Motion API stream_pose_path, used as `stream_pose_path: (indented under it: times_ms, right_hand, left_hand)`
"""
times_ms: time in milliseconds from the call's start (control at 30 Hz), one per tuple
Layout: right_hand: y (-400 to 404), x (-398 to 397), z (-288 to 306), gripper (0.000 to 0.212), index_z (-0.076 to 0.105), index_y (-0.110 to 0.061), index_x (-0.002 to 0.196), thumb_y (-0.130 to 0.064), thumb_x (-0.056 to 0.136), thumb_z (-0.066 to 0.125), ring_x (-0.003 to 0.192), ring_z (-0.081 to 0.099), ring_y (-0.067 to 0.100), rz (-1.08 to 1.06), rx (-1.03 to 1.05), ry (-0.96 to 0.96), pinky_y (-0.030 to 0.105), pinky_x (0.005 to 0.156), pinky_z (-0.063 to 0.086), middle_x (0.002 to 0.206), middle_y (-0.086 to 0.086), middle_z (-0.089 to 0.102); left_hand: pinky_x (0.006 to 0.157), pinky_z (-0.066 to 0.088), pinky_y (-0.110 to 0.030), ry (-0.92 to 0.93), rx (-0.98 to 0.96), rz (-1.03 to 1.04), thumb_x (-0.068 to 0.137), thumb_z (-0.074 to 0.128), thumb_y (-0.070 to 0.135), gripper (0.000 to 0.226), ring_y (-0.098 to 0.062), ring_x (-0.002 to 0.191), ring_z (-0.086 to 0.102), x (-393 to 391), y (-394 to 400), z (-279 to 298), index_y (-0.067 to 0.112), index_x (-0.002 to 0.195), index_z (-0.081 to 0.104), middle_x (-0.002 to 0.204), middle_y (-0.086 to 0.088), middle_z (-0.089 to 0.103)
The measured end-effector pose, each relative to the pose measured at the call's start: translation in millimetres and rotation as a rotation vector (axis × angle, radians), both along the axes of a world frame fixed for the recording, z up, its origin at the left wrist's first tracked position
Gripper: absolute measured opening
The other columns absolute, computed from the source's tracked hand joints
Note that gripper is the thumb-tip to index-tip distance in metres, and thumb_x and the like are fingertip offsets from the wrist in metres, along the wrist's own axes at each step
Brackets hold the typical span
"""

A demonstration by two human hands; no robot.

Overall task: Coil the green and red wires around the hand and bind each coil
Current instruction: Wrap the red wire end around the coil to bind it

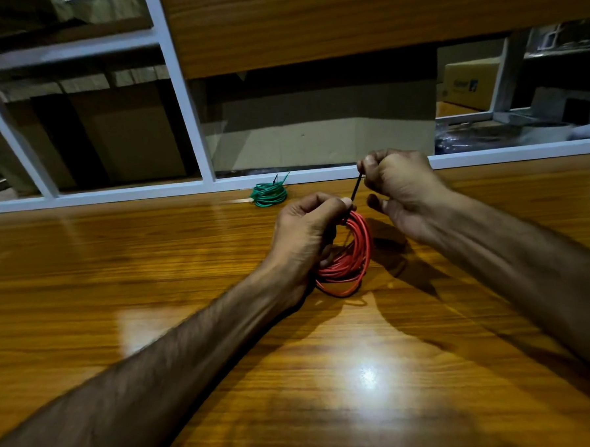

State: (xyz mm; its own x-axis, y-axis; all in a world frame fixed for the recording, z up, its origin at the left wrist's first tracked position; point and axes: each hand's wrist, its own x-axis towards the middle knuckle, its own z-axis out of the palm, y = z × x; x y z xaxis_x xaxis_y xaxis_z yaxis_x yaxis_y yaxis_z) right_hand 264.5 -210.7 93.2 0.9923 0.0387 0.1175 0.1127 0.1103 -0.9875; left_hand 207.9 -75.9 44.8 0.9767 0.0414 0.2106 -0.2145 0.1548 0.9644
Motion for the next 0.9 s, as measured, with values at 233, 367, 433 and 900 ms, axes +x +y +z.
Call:
stream_pose_path:
  times_ms: [233,367,433,900]
  right_hand:
    - [-3,-3,0,0.024,0.063,-0.019,0.082,-0.001,0.092,0.051,0.085,0.049,0.016,0.070,0.067,0.059,0.034,0.072,0.040,0.090,0.000,0.057]
    - [-13,-6,0,0.010,0.062,-0.020,0.095,-0.015,0.101,0.055,0.075,0.055,0.010,0.216,0.094,0.141,0.030,0.067,0.041,0.088,-0.002,0.060]
    - [-15,-6,-1,0.007,0.064,-0.020,0.094,-0.018,0.099,0.060,0.076,0.058,0.010,0.262,0.050,0.138,0.030,0.069,0.043,0.086,-0.003,0.064]
    - [-10,-16,1,0.017,0.068,-0.018,0.077,-0.024,0.093,0.073,0.083,0.066,0.011,0.305,-0.255,-0.002,0.035,0.080,0.049,0.073,-0.006,0.072]
  left_hand:
    - [0.038,0.024,-0.022,-0.008,-0.008,-0.001,0.099,0.066,0.014,0.020,-0.009,0.038,0.031,-1,0,-1,0.014,0.080,0.065,0.070,-0.004,0.058]
    - [0.037,0.024,-0.021,-0.011,-0.020,0.001,0.100,0.065,0.015,0.018,-0.009,0.036,0.029,-3,4,-2,0.012,0.083,0.067,0.061,-0.004,0.047]
    - [0.037,0.022,-0.022,-0.004,-0.027,0.011,0.101,0.064,0.015,0.018,-0.008,0.035,0.027,-2,4,-1,0.012,0.083,0.066,0.052,0.001,0.042]
    - [0.037,0.024,-0.021,0.011,-0.067,-0.034,0.101,0.066,0.022,0.030,-0.010,0.037,0.026,1,7,-3,0.022,0.071,0.063,0.052,0.001,0.033]
